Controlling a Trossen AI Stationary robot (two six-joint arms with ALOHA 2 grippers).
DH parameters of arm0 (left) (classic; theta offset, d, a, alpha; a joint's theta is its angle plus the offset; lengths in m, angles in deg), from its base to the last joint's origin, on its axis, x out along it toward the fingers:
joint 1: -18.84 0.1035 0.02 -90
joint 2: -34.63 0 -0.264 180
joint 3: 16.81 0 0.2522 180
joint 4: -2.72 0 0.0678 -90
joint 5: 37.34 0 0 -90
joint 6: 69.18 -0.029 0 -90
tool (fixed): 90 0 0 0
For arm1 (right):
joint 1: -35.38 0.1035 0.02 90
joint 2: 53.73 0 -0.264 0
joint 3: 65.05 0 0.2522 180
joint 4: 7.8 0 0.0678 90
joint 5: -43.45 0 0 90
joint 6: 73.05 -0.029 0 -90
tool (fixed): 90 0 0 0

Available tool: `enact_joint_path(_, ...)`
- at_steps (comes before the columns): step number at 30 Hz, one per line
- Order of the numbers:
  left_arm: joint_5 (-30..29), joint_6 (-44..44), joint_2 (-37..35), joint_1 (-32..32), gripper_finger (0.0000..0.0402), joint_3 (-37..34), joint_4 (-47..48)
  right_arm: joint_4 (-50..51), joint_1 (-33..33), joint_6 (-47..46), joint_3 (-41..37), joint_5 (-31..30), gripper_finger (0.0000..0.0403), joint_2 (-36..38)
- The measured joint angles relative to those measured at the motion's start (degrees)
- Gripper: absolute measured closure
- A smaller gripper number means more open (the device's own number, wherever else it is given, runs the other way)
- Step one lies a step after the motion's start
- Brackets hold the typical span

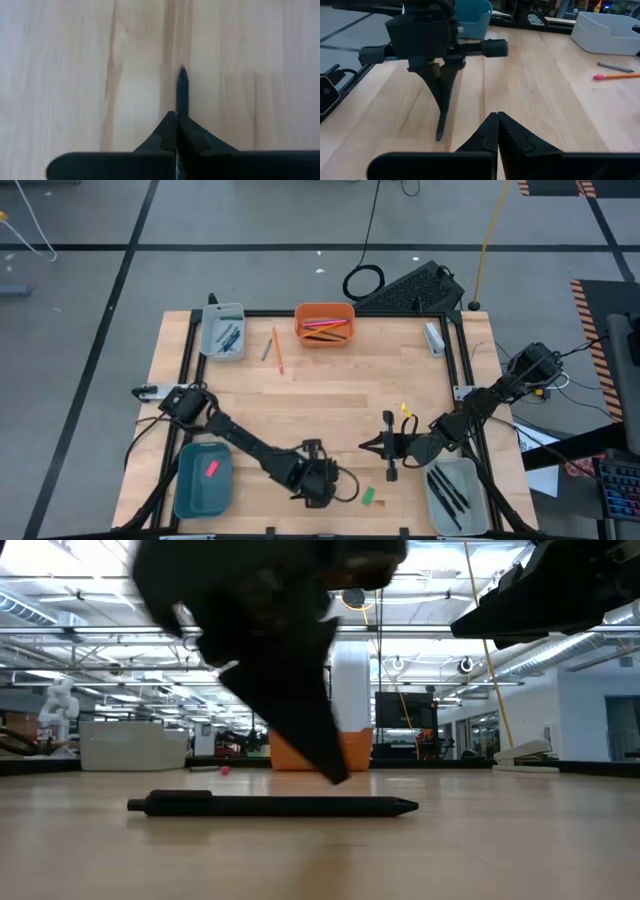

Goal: Sort crayons/erasers/pens/pencils in bins
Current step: Put the black pen into the bottom gray bin

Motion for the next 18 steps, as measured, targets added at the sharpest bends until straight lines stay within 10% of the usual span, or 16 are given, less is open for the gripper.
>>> enact_joint_path(13, -5.6, -2.9, -2.8, 1.5, 0.0401, 0.0, 2.1, 0.2, 0.0, -0.1, 0.0, 1.9, 0.0403, 0.0)
enact_joint_path(18, -7.6, 4.6, -9.0, -3.2, 0.0401, -10.0, -2.9, -0.4, -0.8, -0.8, 1.7, 3.7, 0.0403, -1.7)
